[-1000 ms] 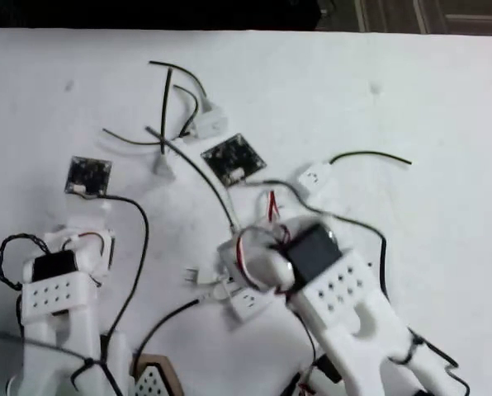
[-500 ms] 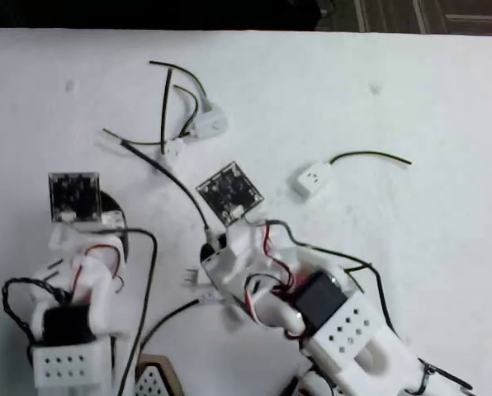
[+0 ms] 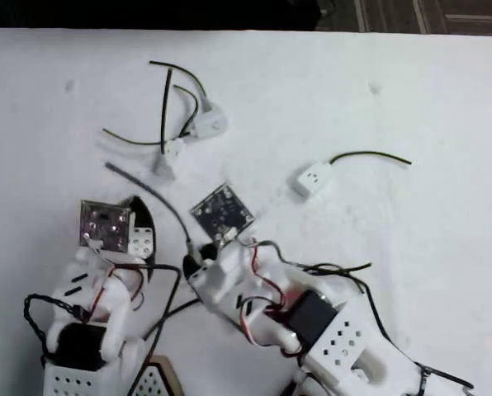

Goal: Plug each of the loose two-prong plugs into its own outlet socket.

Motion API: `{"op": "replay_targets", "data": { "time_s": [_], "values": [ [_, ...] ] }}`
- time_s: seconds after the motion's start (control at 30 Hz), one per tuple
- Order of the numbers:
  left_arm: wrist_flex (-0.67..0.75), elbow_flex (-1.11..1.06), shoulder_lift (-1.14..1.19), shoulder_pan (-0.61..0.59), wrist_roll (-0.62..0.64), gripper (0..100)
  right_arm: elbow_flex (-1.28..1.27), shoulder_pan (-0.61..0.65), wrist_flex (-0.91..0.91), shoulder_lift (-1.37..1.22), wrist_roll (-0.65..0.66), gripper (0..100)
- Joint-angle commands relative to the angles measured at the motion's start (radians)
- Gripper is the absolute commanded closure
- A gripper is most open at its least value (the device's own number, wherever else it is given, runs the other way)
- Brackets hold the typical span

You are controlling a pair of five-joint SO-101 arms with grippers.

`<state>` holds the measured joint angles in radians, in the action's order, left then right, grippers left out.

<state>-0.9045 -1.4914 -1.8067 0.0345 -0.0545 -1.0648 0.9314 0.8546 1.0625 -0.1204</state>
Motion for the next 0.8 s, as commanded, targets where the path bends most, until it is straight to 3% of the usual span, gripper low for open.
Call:
{"op": "replay_targets", "data": {
  "time_s": [0.0,0.77],
  "values": [
    [-0.044,0.012,-0.007,0.068,-0.034,98,0.002,0.042,-0.039,0.021,-0.008,98.1],
    [-0.29,0.075,-0.01,0.375,-0.236,98,-0.04,0.045,-0.038,0.013,-0.003,98.1]
  ]
}}
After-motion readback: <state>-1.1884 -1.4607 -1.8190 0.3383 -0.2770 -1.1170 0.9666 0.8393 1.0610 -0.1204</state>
